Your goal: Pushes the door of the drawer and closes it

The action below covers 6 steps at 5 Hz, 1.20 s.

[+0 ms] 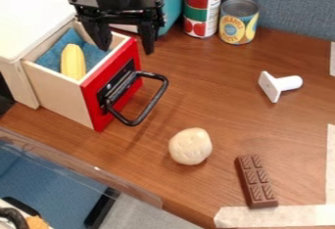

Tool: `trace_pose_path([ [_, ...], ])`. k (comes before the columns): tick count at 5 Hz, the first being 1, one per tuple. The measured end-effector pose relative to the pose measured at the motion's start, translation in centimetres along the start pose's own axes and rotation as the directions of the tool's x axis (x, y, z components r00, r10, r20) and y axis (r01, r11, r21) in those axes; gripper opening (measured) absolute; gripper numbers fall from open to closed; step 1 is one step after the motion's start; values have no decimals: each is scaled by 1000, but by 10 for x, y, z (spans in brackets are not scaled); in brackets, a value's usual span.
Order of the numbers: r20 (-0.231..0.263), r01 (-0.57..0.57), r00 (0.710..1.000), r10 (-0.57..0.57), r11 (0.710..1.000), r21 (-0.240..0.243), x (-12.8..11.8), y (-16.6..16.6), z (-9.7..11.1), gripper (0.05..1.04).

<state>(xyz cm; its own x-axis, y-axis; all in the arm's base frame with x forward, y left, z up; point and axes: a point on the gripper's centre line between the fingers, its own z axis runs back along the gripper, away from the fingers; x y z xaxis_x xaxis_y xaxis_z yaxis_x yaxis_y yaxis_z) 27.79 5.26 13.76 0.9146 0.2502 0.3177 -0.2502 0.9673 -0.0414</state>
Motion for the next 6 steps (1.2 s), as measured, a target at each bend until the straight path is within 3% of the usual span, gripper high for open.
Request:
trace_pose_path([
  [1,-25,-3,1000,3,1000,2,-4,0,-6,1000],
  [3,-41,165,985,-165,986,4,-17,-27,-19,1000],
  [4,-55,234,971,-234,972,-4,-24,-40,-29,1000],
  [6,-82,268,959,-270,963,-42,-29,-55,-52,1000],
])
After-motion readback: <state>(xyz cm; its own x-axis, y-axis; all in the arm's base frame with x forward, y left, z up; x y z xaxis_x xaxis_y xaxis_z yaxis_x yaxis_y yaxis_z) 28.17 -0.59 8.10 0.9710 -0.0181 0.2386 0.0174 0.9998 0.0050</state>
